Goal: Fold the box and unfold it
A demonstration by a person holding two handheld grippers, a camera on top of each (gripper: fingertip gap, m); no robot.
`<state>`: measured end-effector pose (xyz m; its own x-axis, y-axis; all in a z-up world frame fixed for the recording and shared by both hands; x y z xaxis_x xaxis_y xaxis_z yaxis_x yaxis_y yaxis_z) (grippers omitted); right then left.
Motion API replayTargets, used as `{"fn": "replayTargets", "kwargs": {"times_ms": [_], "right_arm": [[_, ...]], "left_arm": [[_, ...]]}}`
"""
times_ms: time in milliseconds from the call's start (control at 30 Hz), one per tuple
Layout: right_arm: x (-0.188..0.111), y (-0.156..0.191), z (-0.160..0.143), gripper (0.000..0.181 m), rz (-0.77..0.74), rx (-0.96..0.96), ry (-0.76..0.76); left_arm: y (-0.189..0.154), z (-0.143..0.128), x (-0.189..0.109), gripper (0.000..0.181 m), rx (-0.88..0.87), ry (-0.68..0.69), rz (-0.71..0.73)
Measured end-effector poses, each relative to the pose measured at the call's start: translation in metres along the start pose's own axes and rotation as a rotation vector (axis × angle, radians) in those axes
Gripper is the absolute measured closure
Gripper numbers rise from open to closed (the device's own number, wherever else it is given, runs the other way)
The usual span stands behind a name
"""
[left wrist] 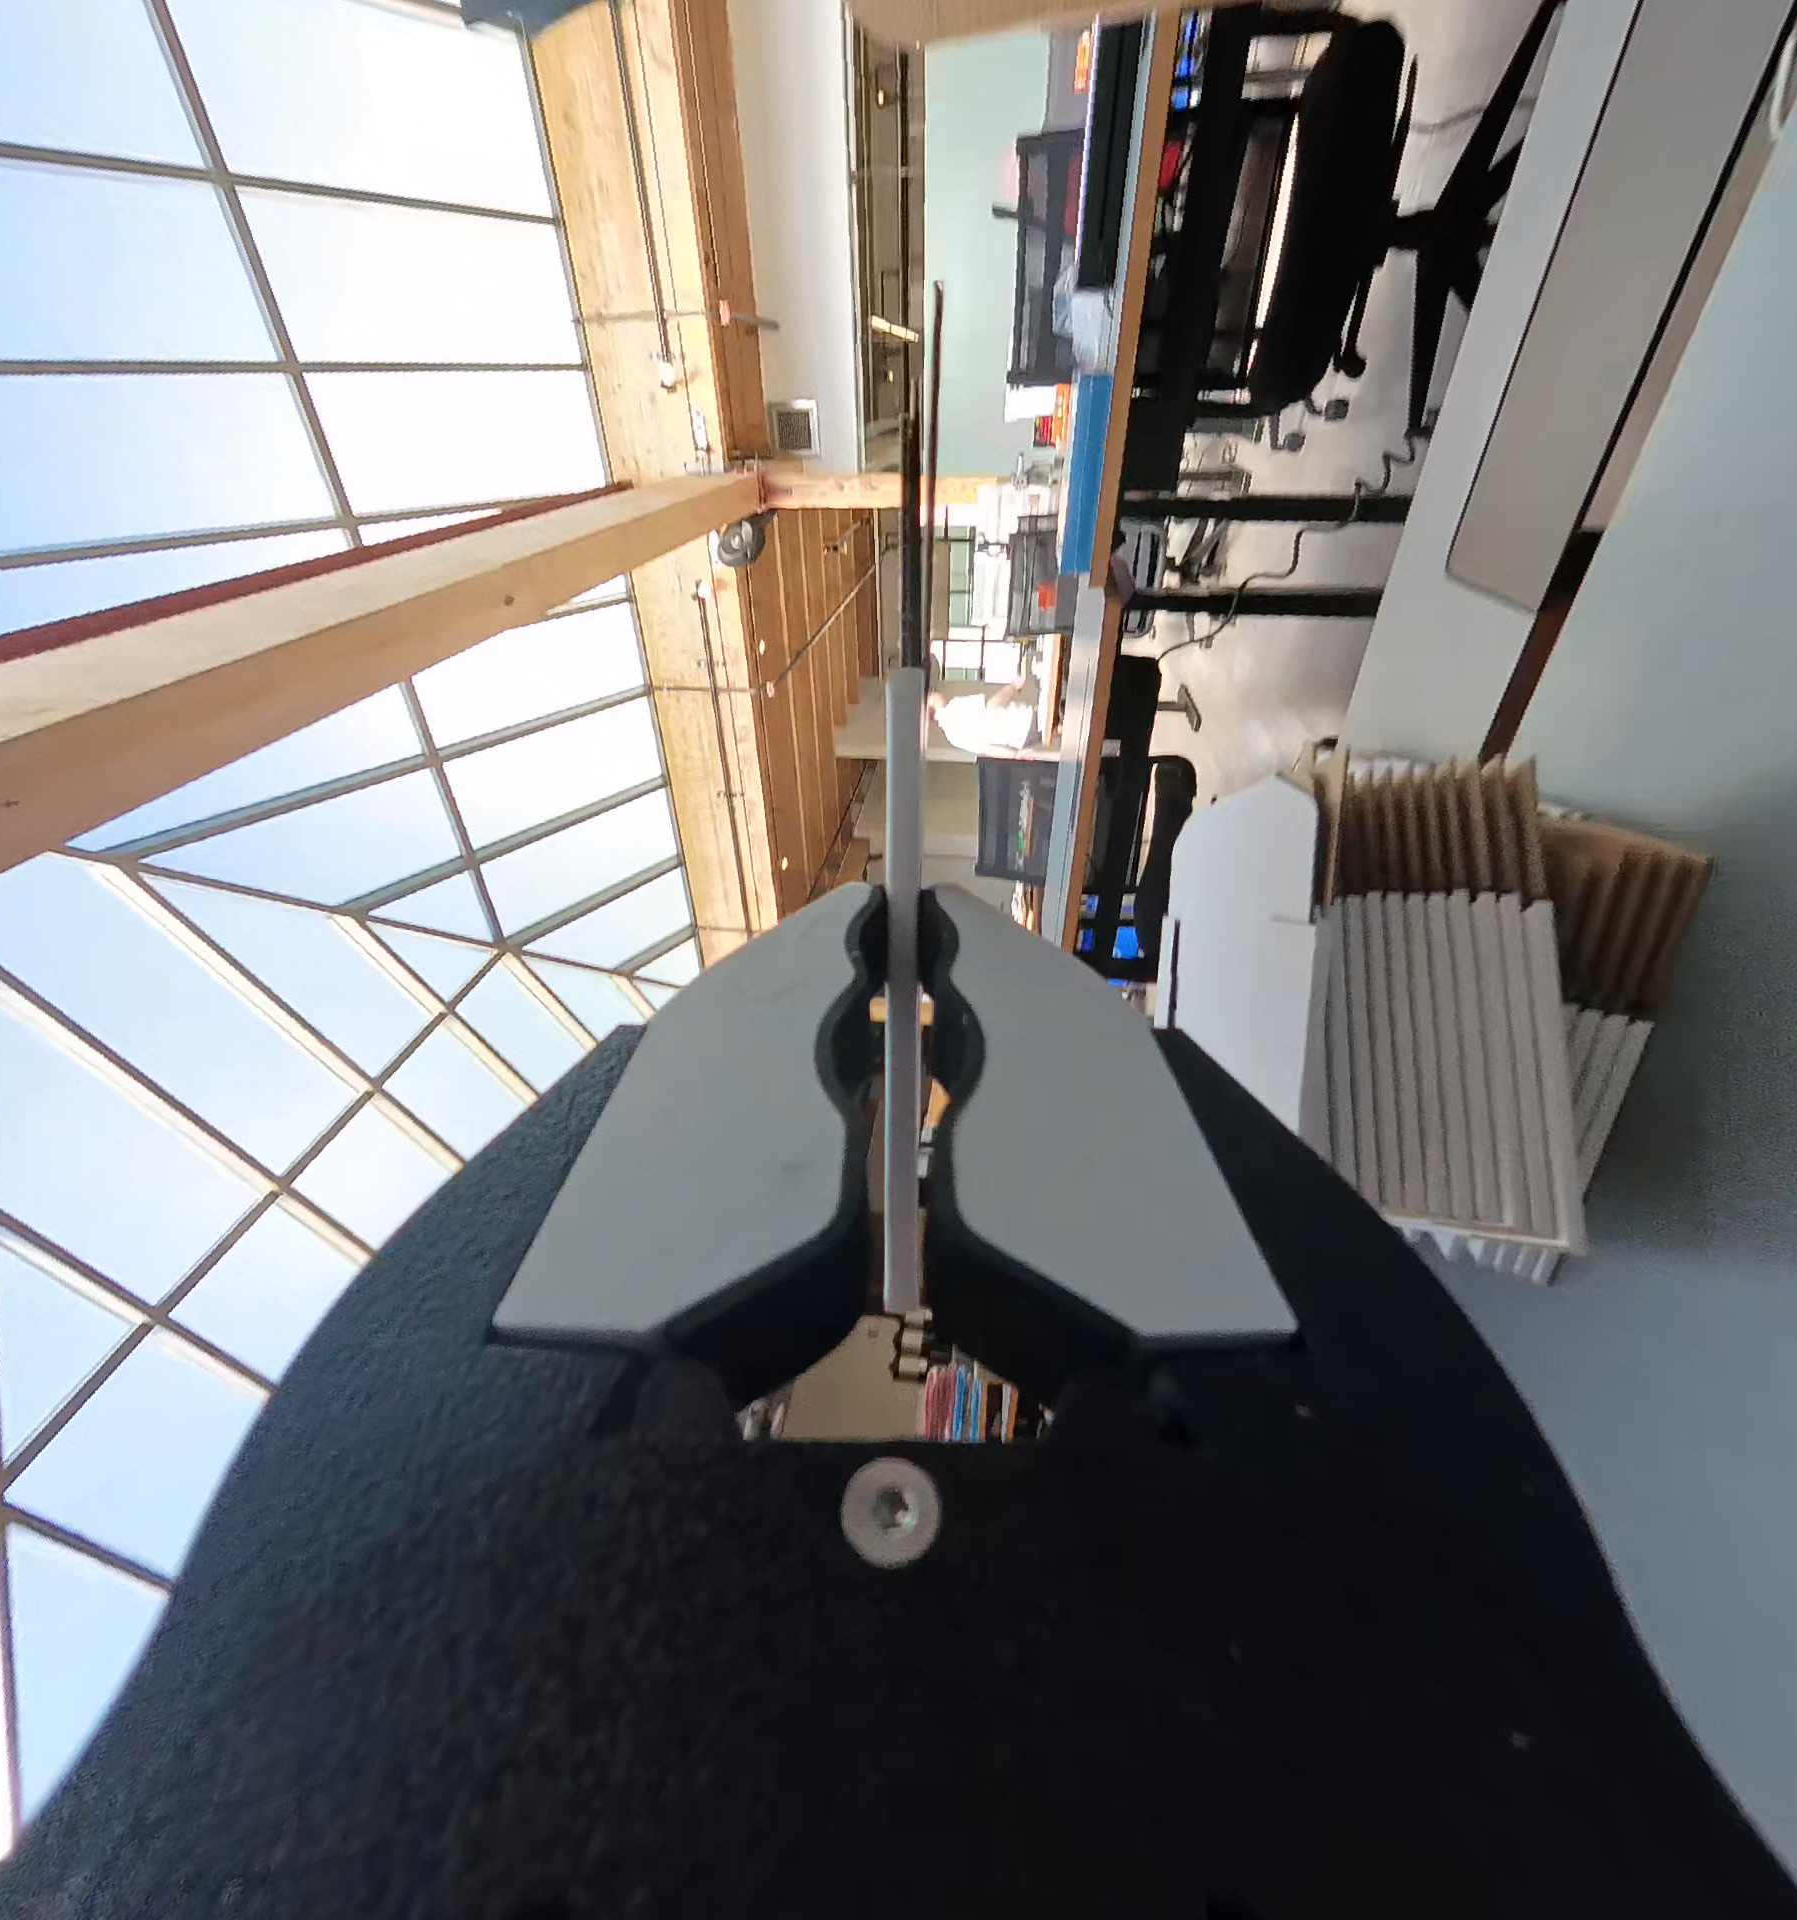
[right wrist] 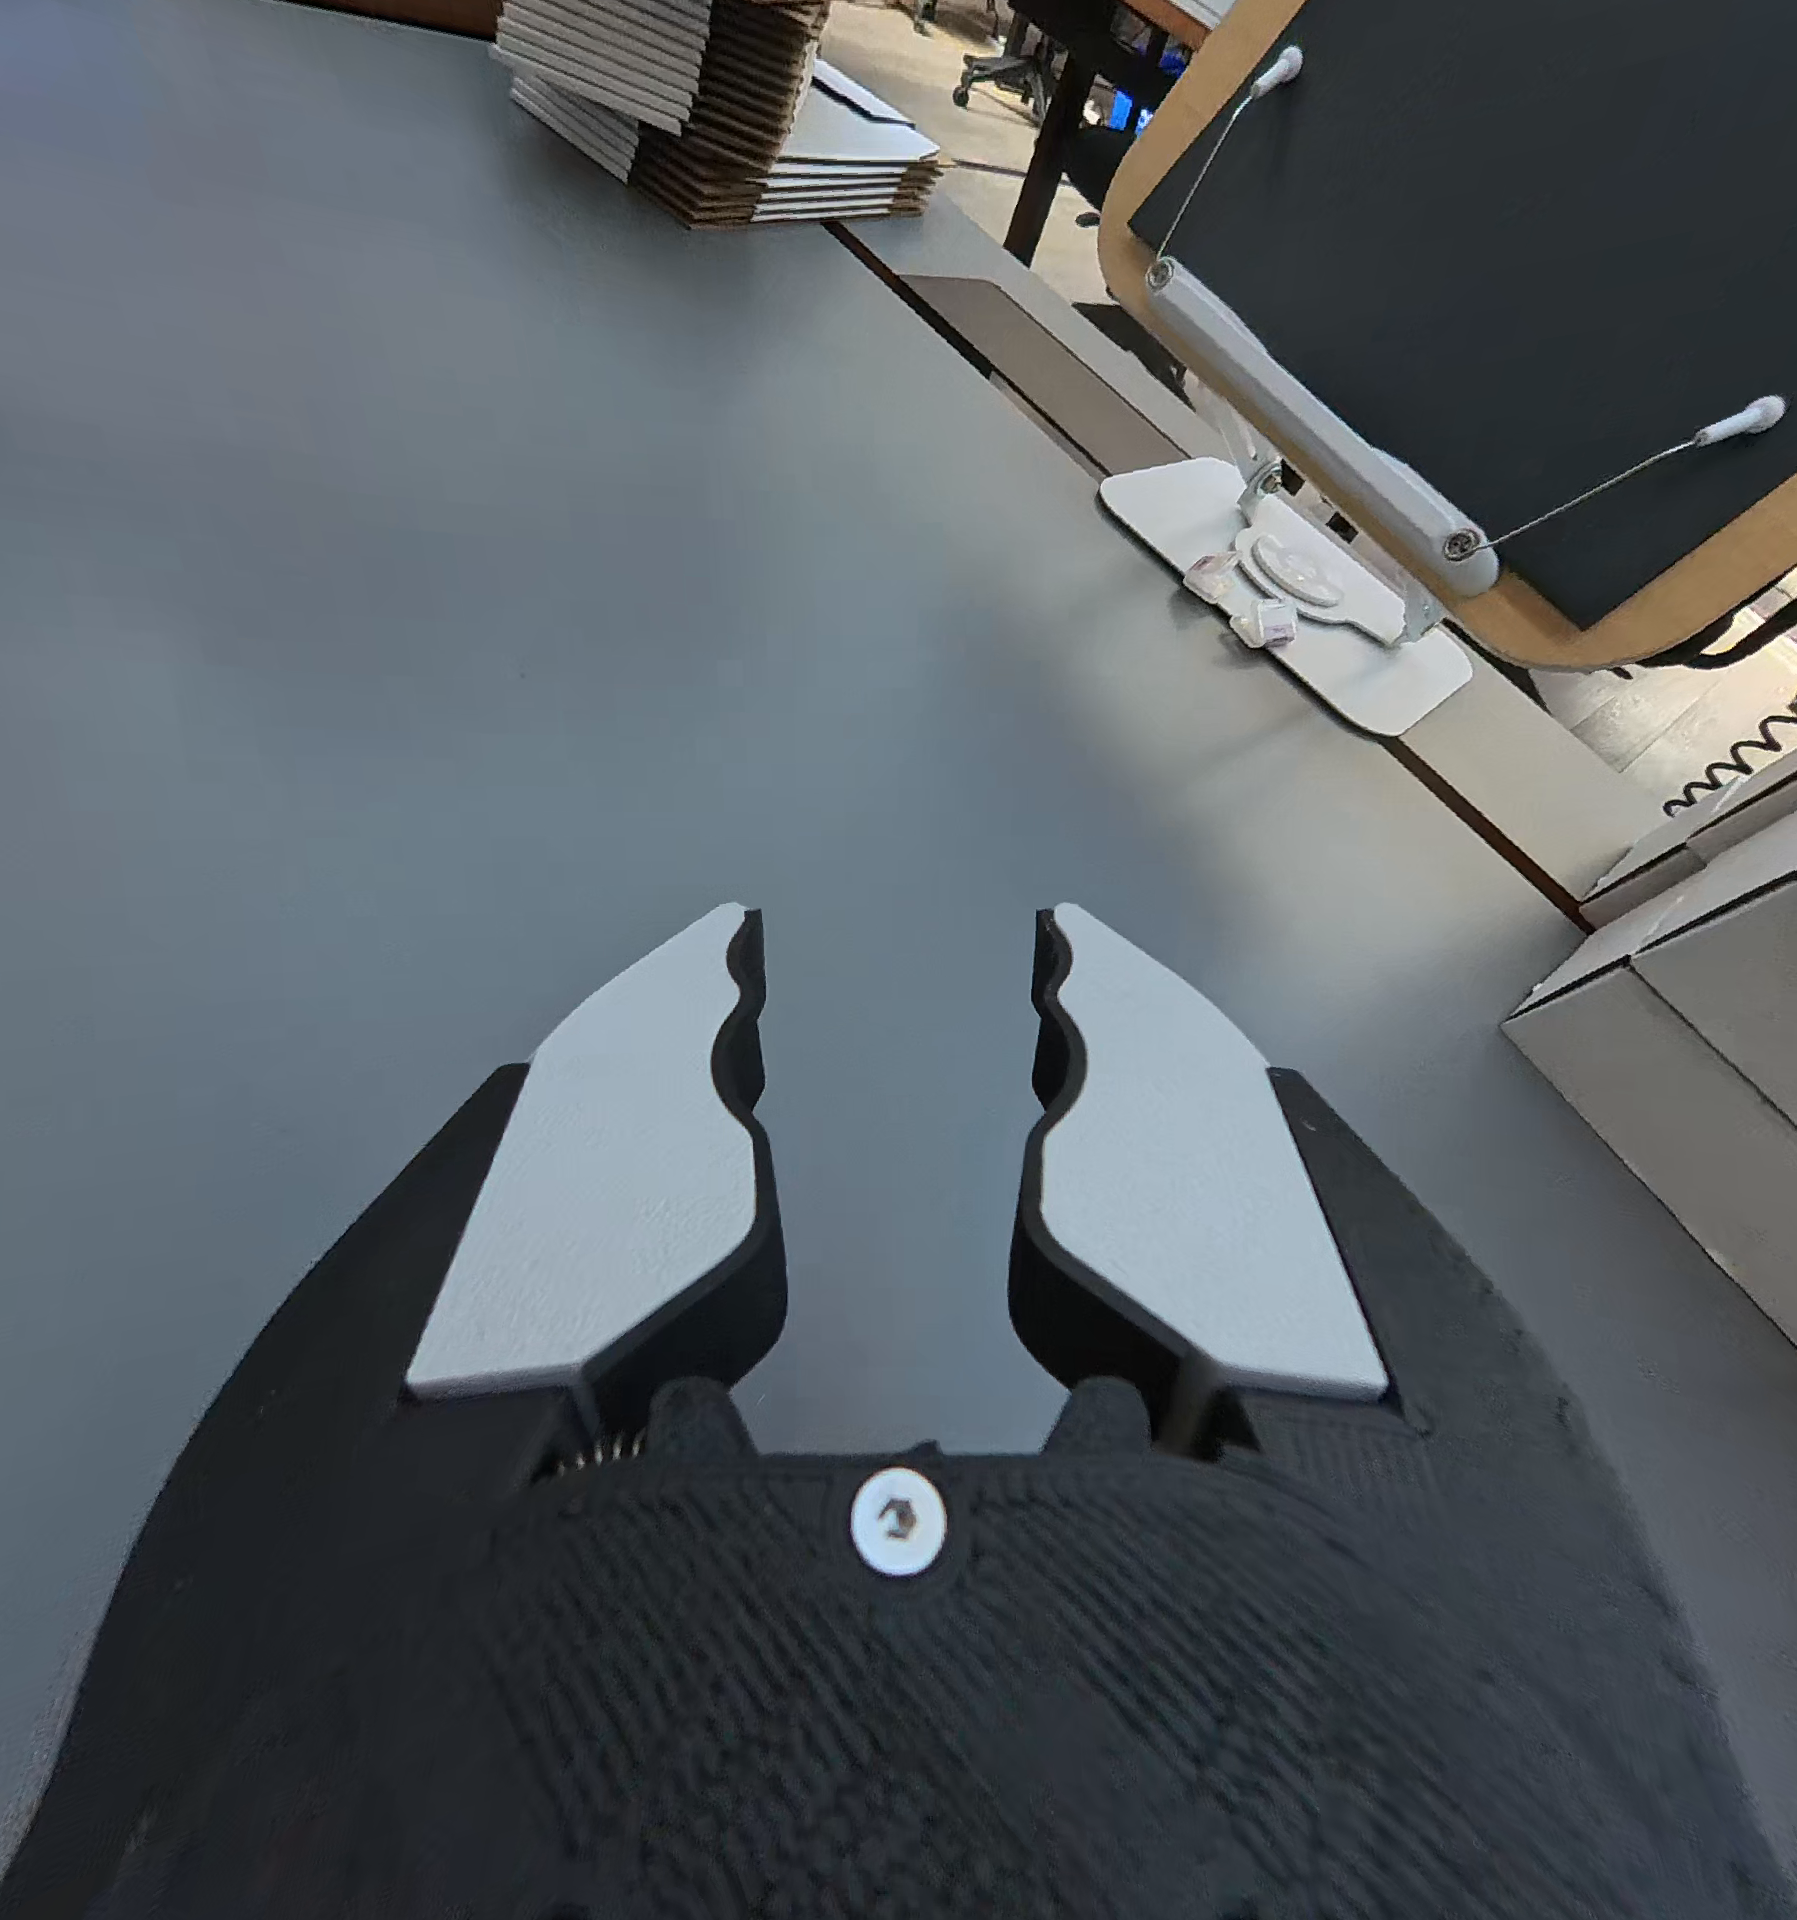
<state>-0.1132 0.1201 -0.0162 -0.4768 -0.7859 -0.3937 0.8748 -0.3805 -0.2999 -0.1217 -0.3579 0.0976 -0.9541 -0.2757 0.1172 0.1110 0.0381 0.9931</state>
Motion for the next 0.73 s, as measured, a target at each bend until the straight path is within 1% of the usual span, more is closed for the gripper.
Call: {"fn": "replayTargets", "kwargs": {"times_ms": [67,133,233,267,333,433,500,567,633,733], "right_arm": [[0.000,0.000,0.006,0.144,-0.016,-0.004,-0.028],[0.000,0.004,0.014,0.154,-0.009,-0.018,-0.064],[0.002,0.005,0.023,0.175,-0.035,-0.055,-0.073],[0.003,0.005,0.026,0.179,-0.040,-0.067,-0.076],[0.009,0.011,0.029,0.181,-0.014,-0.082,-0.076],[0.023,0.021,0.029,0.181,0.025,-0.114,-0.040],[0.034,0.031,0.026,0.181,0.058,-0.136,-0.010],[0.047,0.044,0.026,0.181,0.098,-0.159,0.010],[0.062,0.055,0.023,0.181,0.138,-0.171,0.035],[0.084,0.073,0.017,0.181,0.217,-0.174,0.070]], "left_arm": [[0.000,0.042,-0.033,0.176,-0.042,-0.150,-0.052],[-0.008,0.088,-0.072,0.176,-0.094,-0.299,-0.103],[-0.033,0.149,-0.130,0.176,-0.141,-0.499,-0.183],[-0.043,0.166,-0.148,0.176,-0.157,-0.547,-0.216],[-0.067,0.193,-0.176,0.176,-0.135,-0.606,-0.283],[-0.095,0.217,-0.204,0.176,-0.062,-0.647,-0.339],[-0.106,0.228,-0.215,0.175,-0.053,-0.644,-0.363],[-0.118,0.237,-0.223,0.176,-0.046,-0.602,-0.412],[-0.123,0.247,-0.229,0.176,-0.051,-0.543,-0.427],[-0.136,0.265,-0.242,0.172,-0.088,-0.470,-0.540]]}}
Point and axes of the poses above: each gripper's, where its closed fingertips meet, x out along the fingers, z out of its top, y = z × x across the jaws, the point moved 2 cm from there along -x, back along the fingers, and after that the axes turned 1 degree about -z, right-handed, at the moved point
